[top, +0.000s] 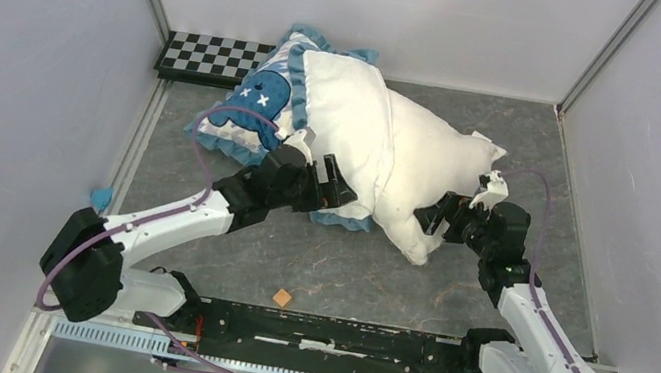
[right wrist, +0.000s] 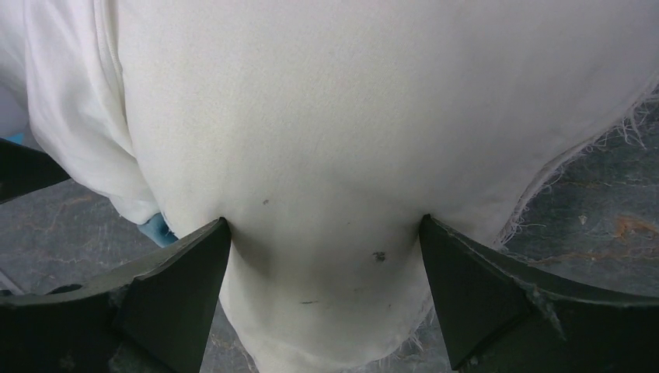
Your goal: Remove the pillowcase from the pillow
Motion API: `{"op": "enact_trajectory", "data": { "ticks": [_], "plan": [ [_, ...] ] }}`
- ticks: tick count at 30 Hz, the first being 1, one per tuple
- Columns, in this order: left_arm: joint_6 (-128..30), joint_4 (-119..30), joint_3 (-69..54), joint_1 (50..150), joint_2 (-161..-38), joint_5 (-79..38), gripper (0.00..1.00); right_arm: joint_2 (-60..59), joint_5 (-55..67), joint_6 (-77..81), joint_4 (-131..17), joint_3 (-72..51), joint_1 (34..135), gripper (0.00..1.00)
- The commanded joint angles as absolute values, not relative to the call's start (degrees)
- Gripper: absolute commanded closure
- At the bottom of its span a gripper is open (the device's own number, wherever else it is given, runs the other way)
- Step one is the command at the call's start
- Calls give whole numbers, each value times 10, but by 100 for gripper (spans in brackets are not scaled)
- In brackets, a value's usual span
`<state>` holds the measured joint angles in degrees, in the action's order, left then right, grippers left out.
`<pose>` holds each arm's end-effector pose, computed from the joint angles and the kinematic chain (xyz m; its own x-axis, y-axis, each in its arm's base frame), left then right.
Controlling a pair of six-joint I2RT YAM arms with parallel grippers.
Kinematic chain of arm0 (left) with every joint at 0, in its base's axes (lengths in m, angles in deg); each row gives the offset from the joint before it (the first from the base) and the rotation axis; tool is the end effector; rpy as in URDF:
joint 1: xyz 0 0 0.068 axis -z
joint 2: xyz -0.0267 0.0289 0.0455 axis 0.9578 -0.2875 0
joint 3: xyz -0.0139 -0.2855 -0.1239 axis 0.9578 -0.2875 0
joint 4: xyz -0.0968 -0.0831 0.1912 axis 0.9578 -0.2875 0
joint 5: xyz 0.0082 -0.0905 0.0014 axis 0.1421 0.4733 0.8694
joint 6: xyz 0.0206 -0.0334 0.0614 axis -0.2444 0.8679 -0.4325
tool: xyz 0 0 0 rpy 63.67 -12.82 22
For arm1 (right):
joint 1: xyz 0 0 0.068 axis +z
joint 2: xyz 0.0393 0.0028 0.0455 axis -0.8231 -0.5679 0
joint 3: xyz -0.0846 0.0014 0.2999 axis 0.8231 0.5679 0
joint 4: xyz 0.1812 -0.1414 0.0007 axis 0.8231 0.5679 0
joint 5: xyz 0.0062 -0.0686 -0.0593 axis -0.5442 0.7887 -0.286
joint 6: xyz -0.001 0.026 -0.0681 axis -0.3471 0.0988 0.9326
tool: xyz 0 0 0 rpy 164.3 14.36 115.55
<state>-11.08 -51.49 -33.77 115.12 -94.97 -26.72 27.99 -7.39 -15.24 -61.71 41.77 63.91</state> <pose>0.1875 -0.1709 0.2978 -0.7659 -0.3312 -0.5511 0.1696 0.7226 -0.6701 0.1619 0.0460 0.2475 -0.5738 0.3027 -0.7610 -0.2391 0.8268 0.5092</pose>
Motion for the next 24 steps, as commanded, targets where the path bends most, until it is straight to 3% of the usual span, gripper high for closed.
{"op": "enact_trajectory", "data": {
  "ticks": [1,6,8,9,10,13,14,15,16,24],
  "plan": [
    [-28,-464,-341,1151,-993,-338,0,281,-90,-180,-682,441,639,2],
    [-12,-407,-338,1151,-1033,-363,0,281,-95,-194,-704,467,639,2],
    [-22,-389,-328,1150,-1047,-366,12,277,-100,-198,-712,472,639,2],
    [-31,-388,-322,1148,-1049,-372,21,277,-102,-198,-714,473,639,7],
    [-42,-388,-320,1146,-1048,-381,37,276,-103,-197,-714,473,639,17],
    [-71,-396,-320,1132,-1030,-396,89,282,-91,-196,-711,472,639,59],
    [-80,-406,-318,1121,-1025,-386,97,285,-85,-196,-709,471,639,75],
    [-89,-414,-313,1107,-1022,-365,98,288,-80,-192,-704,468,639,95],
    [-100,-425,-308,1086,-1019,-338,98,293,-71,-185,-694,463,639,100],
    [-145,-544,-303,954,-922,-323,98,324,82,-135,-591,403,636,100]
  ]
}}
